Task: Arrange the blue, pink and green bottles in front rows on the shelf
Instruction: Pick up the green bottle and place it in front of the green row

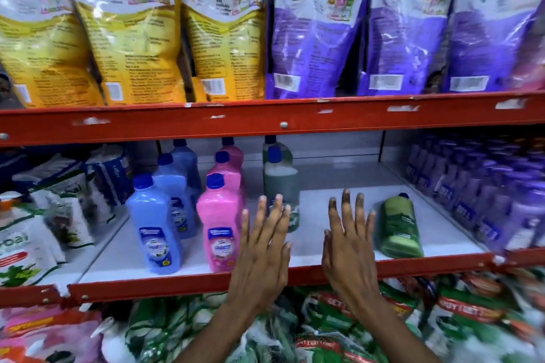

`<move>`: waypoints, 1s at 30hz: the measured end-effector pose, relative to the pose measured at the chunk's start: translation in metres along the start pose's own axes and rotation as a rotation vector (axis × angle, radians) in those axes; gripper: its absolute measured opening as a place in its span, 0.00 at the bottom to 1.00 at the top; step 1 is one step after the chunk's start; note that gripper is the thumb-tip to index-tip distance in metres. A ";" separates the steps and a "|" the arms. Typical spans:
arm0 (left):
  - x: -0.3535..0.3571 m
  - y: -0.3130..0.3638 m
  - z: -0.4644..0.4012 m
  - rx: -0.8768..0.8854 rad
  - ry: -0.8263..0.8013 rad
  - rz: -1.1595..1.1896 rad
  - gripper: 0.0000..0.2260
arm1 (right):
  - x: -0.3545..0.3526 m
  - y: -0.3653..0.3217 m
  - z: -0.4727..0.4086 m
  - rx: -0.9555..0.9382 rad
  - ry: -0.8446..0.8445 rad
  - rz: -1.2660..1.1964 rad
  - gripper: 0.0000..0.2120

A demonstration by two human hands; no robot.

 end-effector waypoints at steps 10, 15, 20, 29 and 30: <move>0.147 0.089 -0.109 -0.153 -0.523 0.552 0.25 | 0.010 0.197 0.004 0.531 -0.255 -0.139 0.25; 0.202 0.110 -0.147 -0.403 -0.674 0.812 0.16 | 0.010 0.235 -0.009 0.605 -0.321 -0.468 0.11; 0.224 0.107 -0.152 -0.502 -0.649 1.056 0.09 | 0.019 0.249 -0.011 0.681 -0.321 -0.707 0.08; 0.122 0.047 -0.099 -0.363 -0.267 1.195 0.18 | 0.020 0.159 -0.012 0.388 -0.101 -1.141 0.21; 0.109 0.033 -0.089 -0.353 -0.223 1.146 0.19 | 0.017 0.139 -0.012 0.345 -0.088 -1.126 0.22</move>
Point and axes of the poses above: each hand's wrist, its own z-axis away from the middle knuckle, its own x-axis out of the palm, y = z × x, the point moved 10 cm from there along -z, towards the middle knuckle, and after that the axes turned 14 degrees about -y, right-handed, at the moved point
